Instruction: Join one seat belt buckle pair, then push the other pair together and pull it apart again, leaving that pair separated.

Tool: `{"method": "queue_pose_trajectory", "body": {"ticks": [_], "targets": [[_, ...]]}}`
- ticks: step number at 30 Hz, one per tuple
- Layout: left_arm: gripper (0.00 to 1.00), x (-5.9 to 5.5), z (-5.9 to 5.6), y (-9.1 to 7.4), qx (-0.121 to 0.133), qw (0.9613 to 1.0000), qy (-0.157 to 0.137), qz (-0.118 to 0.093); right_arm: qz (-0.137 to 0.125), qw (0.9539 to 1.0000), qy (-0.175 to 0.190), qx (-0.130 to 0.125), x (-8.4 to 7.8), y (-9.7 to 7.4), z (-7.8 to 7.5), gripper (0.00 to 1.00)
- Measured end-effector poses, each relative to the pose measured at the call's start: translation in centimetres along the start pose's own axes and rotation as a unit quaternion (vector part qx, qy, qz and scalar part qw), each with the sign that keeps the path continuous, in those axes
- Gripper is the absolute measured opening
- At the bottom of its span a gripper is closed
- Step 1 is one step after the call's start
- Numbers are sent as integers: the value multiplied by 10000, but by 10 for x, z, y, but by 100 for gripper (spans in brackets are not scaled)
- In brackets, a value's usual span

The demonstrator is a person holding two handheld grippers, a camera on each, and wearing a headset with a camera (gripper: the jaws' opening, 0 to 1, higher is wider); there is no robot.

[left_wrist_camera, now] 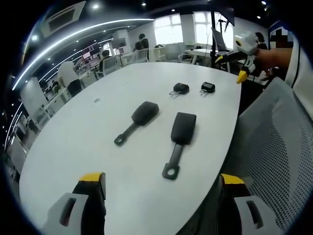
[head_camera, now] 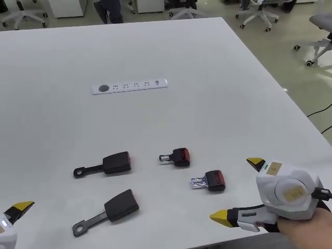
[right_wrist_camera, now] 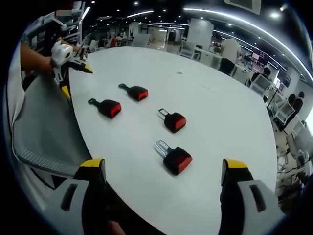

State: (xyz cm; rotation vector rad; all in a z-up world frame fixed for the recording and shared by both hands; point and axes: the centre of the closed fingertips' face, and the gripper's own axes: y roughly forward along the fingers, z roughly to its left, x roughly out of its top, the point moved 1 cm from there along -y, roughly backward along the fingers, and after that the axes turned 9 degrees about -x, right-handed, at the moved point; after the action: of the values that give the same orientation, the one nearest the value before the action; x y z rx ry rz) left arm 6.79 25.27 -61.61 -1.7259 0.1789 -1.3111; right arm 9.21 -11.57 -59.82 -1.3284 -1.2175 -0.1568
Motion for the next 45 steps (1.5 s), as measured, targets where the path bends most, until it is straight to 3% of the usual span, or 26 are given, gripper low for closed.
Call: {"method": "queue_pose_trajectory", "body": {"ticks": [15,19,21,27,30,33,38,45], "targets": [[91,1,0,-2,-14,10000,85,49,9,9998,-170,139,0,1,4,87],[87,0,0,-1,-30,9997,157,167,-17,9996,-188,203,0,2,5,83],[83,-1,2,1,-26,9998,58,211,-43,9994,-210,259,0,3,7,79],[79,4,-7,19,-218,9994,63,273,-72,9989,-298,357,0,7,8,73],[74,12,-14,26,-396,9988,150,260,-8,9987,-294,422,-3,11,5,67],[68,25,-23,36,-535,9976,433,100,19,9983,-360,463,-6,15,4,64],[59,24,-31,53,-800,9957,348,321,38,9973,-535,509,-5,23,3,59],[47,32,-30,77,-791,9941,562,489,161,9944,-815,648,-6,40,1,53]]}}
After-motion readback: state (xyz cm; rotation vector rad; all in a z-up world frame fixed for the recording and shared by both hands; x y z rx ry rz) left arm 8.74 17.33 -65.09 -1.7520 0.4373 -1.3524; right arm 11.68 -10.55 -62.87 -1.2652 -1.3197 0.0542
